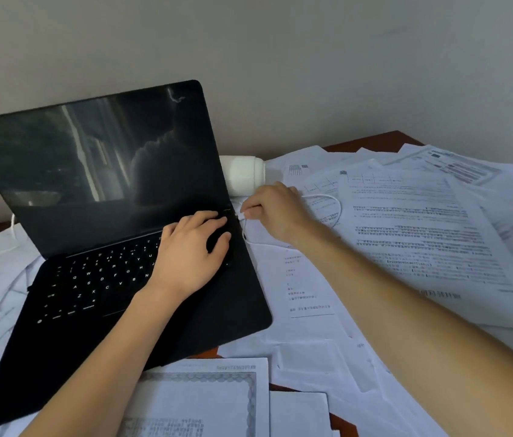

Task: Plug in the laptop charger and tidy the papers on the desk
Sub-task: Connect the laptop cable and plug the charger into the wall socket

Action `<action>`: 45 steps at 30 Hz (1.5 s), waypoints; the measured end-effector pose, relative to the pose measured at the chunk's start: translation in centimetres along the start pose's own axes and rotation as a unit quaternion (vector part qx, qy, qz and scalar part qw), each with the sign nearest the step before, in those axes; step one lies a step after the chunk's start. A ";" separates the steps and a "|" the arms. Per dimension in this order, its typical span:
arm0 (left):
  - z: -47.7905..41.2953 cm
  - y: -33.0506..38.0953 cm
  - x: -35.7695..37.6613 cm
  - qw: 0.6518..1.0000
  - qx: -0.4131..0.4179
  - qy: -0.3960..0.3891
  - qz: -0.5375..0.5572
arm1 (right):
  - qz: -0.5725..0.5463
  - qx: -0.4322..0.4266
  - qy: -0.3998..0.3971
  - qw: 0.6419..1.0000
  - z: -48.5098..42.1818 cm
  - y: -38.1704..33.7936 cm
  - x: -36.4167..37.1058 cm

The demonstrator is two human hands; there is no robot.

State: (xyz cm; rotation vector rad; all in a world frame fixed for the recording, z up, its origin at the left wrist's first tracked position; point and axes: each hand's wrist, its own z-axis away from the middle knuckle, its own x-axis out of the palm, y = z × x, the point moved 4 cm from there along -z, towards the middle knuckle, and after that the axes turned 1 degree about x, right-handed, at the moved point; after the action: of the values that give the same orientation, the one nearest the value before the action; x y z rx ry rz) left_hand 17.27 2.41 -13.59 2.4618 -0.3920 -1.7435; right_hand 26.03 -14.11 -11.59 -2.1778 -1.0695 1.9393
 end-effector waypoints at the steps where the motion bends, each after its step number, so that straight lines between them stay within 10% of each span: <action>1: 0.0 -0.1 -0.1 1.000 -0.002 0.001 0.003 | -0.023 0.002 -0.003 1.000 0.0 0.2 0.0; 45: 0.0 0.3 0.0 1.000 -0.017 0.014 0.011 | 0.030 0.037 -0.096 0.994 1.8 -1.3 -1.5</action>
State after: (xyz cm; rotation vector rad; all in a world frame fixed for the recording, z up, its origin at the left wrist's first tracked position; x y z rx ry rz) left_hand 17.26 2.11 -13.49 2.4467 -0.3816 -1.6923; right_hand 23.86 -14.60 -10.09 -2.0425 -0.9485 2.2133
